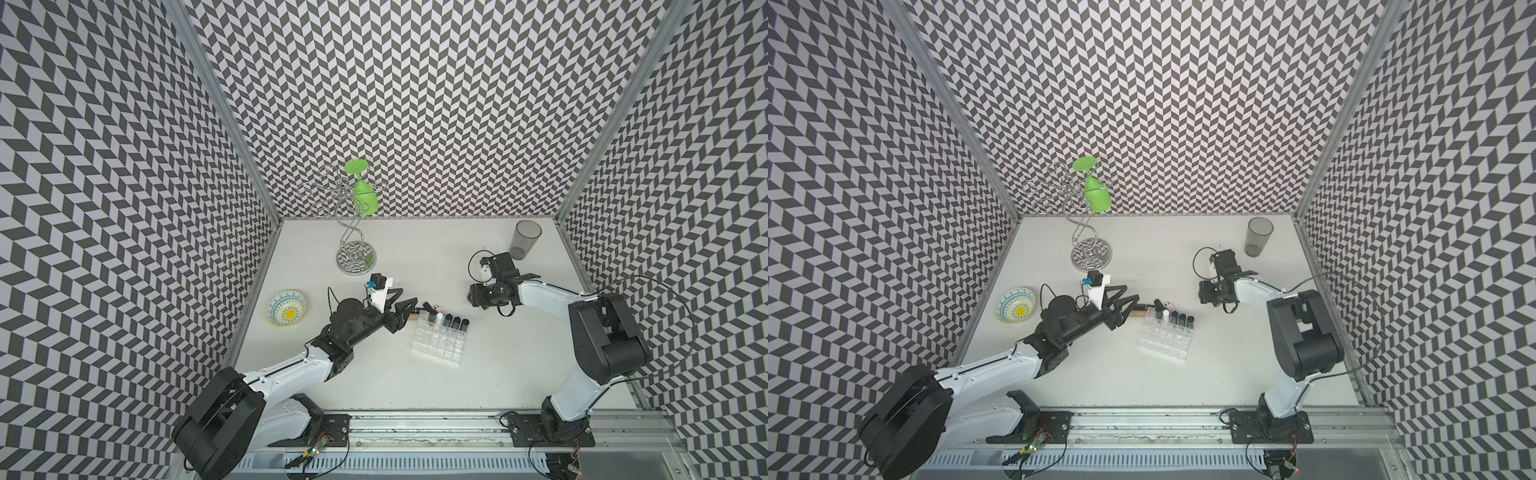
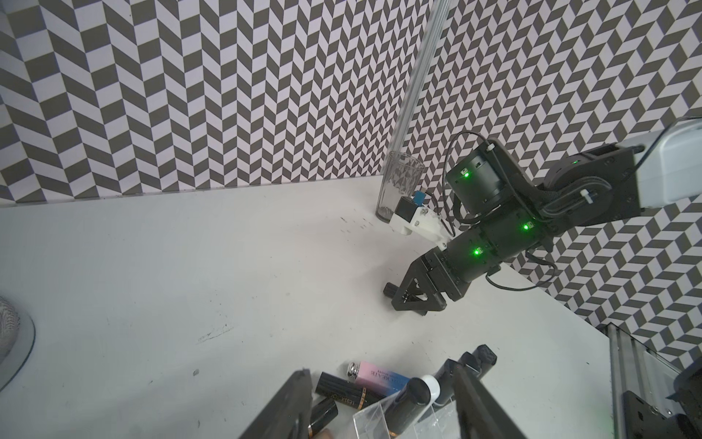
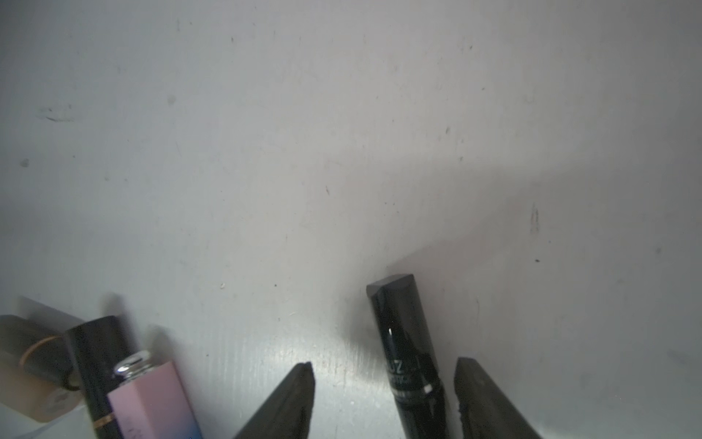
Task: Arrange the lipsticks in the organizer
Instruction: Pick up the lipstick at the center of the board.
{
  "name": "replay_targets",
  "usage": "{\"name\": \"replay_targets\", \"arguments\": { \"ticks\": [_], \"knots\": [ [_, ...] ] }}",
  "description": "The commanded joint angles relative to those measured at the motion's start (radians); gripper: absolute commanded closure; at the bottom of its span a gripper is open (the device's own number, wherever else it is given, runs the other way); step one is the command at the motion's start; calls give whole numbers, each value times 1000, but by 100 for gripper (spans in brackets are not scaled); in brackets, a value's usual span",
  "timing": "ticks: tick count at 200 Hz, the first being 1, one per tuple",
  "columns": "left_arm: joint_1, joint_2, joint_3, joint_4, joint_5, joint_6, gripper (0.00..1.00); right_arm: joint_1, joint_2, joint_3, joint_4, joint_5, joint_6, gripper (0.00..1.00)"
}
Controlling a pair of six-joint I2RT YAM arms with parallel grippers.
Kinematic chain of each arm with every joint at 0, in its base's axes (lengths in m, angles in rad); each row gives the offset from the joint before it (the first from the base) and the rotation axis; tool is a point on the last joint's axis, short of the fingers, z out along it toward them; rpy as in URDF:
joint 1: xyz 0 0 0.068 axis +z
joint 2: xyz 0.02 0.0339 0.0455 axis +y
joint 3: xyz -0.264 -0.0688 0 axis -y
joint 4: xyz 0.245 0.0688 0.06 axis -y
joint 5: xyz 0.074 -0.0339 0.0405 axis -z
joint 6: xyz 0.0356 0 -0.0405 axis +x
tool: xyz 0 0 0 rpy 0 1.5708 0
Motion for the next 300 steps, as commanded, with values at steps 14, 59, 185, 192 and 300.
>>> {"name": "replay_targets", "arguments": {
  "ticks": [14,59,185,192,300],
  "knots": [
    [6,-16,-9,32,29,-8,38,10,49,12,-15,107,11,54],
    [5,-15,-34,44,47,-29,39,42,71,25,2,160,30,72],
    [-12,-40,-109,396,507,-268,16,193,-577,-237,540,-580,276,84],
    [-22,-41,-106,404,509,-269,12,233,-580,-248,581,-598,295,83],
    [-52,-199,-131,213,316,-232,19,500,-680,-371,756,-592,291,83]
  ]
}}
